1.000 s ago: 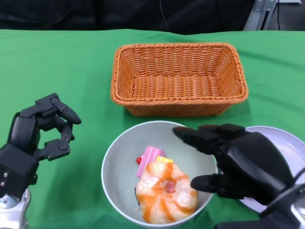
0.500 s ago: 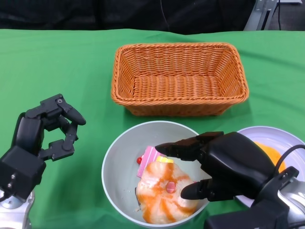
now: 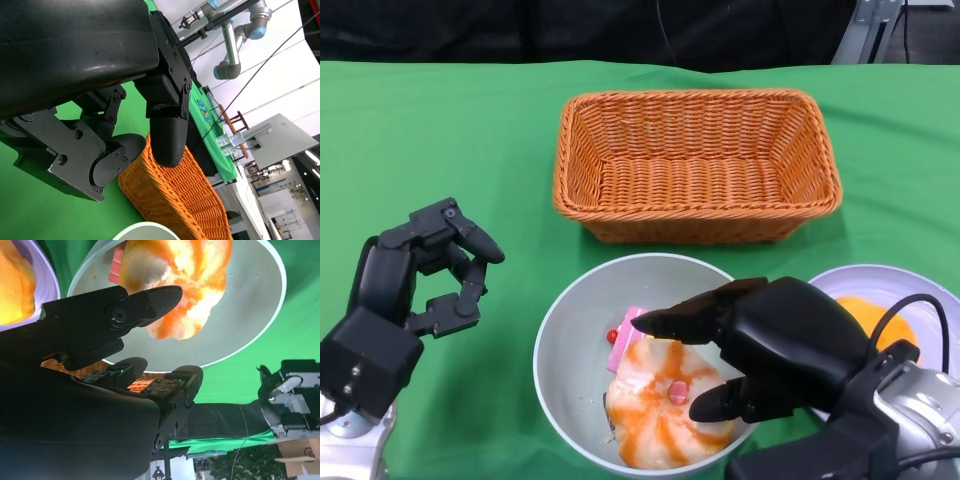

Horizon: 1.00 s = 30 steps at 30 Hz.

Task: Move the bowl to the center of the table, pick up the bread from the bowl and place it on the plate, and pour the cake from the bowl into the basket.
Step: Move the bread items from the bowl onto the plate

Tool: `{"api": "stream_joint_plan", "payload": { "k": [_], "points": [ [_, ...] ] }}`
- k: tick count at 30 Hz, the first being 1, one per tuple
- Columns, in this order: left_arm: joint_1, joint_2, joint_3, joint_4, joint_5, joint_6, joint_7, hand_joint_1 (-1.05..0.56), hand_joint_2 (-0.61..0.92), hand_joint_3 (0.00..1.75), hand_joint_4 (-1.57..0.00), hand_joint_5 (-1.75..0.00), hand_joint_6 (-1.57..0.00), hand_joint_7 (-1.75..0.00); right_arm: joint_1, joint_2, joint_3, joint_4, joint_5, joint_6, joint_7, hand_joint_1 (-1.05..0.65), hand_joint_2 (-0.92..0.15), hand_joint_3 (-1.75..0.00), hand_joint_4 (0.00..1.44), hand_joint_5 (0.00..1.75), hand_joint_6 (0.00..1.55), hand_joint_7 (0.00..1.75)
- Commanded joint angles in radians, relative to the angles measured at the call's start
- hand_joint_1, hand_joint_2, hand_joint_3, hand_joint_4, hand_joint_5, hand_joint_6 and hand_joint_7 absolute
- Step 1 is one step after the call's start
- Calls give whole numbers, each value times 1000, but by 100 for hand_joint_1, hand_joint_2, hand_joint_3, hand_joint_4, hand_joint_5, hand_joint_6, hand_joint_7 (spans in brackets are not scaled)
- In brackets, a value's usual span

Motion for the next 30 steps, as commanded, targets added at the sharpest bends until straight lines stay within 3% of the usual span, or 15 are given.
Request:
{"api": "stream_joint_plan", "payload": {
  "k": [1, 9, 14, 30],
  "points": [
    [17, 5, -1, -13, 2, -8, 17, -2, 56, 109, -82, -156, -81, -136, -21, -7, 11, 4, -20, 29, 33, -63, -91, 0, 48, 0, 51, 0],
    [22, 6, -3, -16, 5, -14, 20, -1, 57, 108, -81, -155, -80, -135, -33, -11, 57, 33, -94, 28, 21, -65, -90, 0, 49, 1, 51, 0],
    [27, 6, -6, -23, 9, -10, 26, -1, 57, 109, -82, -155, -80, -137, -39, -11, 99, 67, -181, -3, -42, -68, -90, 0, 49, 1, 52, 1],
    [36, 4, -18, -42, 2, -3, 25, -1, 55, 111, -81, -157, -80, -138, -56, -13, 155, 128, -270, -54, -126, -76, -88, 0, 45, 0, 50, 0]
  ]
}}
